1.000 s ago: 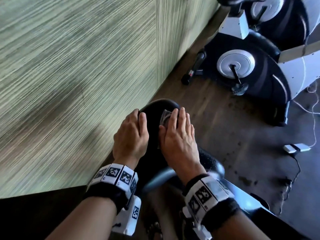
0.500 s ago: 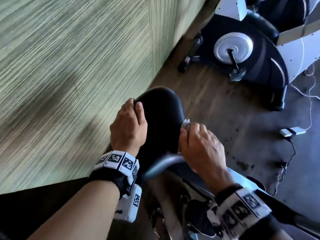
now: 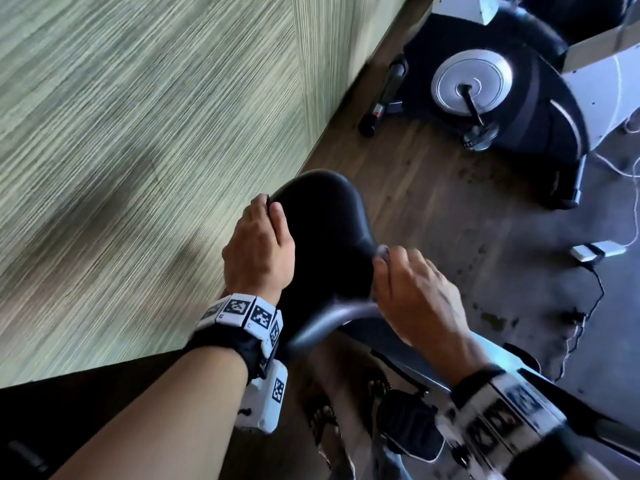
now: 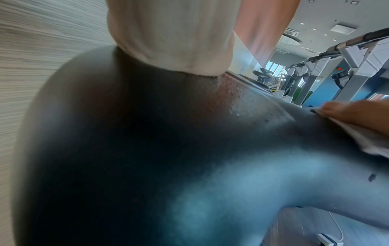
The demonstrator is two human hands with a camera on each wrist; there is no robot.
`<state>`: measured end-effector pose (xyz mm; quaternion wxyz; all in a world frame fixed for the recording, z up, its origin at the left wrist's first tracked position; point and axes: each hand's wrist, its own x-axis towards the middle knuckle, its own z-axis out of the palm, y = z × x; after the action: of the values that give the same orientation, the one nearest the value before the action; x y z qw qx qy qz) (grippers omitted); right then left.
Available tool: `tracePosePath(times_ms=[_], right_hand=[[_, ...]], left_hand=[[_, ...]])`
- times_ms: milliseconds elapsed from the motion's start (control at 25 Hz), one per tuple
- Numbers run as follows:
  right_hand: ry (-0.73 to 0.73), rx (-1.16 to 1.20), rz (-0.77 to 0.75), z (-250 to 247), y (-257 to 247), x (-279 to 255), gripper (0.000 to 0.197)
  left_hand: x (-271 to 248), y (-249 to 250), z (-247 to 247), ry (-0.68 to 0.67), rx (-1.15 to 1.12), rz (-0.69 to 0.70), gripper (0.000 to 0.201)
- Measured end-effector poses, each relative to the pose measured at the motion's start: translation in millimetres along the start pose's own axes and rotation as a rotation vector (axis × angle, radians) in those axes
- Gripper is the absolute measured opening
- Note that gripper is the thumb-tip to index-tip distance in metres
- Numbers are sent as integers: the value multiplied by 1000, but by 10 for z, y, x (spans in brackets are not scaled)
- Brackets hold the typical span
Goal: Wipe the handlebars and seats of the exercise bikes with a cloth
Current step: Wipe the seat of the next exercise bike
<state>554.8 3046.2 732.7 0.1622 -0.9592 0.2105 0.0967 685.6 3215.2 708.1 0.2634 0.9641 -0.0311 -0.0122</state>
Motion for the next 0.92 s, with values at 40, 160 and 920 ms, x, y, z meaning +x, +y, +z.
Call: tracePosePath(times_ms=[40,160,920], right_hand=[[0,5,43,-38,88,-121,47],[-89,30,94,-1,-56,191,56],[153,42,-142,200,32,98,40]], left_hand=[[6,12,2,-1,-1,-9,46],[-4,31,5,24,13,16,48],[-16,50,3,36,86,-47,37]])
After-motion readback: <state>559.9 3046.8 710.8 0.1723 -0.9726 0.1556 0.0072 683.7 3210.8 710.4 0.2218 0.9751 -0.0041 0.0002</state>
